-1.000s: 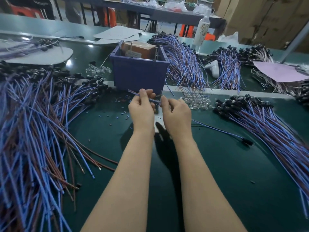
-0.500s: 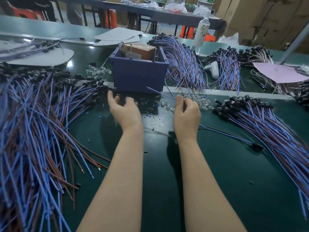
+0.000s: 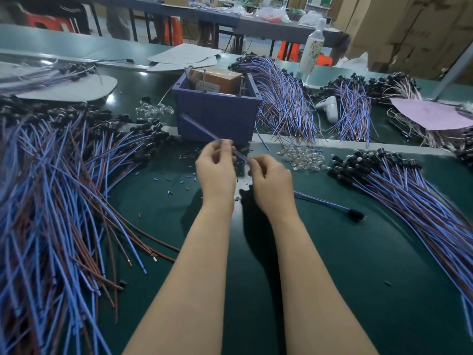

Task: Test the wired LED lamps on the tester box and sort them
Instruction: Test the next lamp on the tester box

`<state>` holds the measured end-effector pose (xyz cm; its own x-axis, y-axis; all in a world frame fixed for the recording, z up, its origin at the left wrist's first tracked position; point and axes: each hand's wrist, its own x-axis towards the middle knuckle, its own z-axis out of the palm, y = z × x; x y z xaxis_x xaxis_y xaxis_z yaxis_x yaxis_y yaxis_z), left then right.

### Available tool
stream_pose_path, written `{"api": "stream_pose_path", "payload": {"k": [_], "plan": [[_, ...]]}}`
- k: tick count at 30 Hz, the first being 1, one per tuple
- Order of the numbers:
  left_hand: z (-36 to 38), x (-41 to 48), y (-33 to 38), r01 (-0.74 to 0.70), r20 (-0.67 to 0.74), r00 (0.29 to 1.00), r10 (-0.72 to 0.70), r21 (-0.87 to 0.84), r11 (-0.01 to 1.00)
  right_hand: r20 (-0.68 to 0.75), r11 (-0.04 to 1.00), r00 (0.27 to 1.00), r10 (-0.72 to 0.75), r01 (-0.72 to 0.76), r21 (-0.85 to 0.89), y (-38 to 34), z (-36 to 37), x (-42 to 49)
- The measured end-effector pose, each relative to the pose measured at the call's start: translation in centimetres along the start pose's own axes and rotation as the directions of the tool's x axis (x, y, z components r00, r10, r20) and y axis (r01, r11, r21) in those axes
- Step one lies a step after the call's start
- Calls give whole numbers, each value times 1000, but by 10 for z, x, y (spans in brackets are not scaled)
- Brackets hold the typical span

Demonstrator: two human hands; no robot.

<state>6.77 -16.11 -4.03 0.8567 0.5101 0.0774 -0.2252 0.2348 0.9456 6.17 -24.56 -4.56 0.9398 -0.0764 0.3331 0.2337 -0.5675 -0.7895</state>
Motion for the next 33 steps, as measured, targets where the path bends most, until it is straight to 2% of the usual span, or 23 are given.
{"api": "stream_pose_path", "payload": {"k": [1,3,4,7,9,14,17,20,25,33], "plan": [[-1,3,1,53,-49,997,-59,-110,993,26,1000,1000,-2,3,-20,0,0,-1],[-2,4,0,123,-45,989,-138,-241,963,26,1000,1000,4,-4,-12,-1,2,-2],[0,3,-1,142,-4,989,-147,-227,963,4,1000,1000,15,-15,5,-1,3,-1],[6,-4,-7,134,157,978,-135,14,991,-51,997,997,59,-56,55,-1,4,-1],[7,-4,-11,87,187,977,-105,101,991,-71,995,995,74,-70,67,-2,4,-2],[6,-3,-14,42,148,987,-63,142,989,-198,970,964,178,-139,199,-4,4,0],[6,-3,-12,0,84,996,-14,165,986,-230,967,956,180,-130,218,-5,4,0],[3,1,-9,-62,5,998,62,188,980,-225,978,964,142,-101,184,-7,7,-1],[3,2,-10,-103,17,995,102,251,963,-136,989,983,125,-112,96,-7,12,-3],[2,5,-11,-52,70,997,36,236,970,-108,991,986,128,-124,42,-8,14,-5]]}}
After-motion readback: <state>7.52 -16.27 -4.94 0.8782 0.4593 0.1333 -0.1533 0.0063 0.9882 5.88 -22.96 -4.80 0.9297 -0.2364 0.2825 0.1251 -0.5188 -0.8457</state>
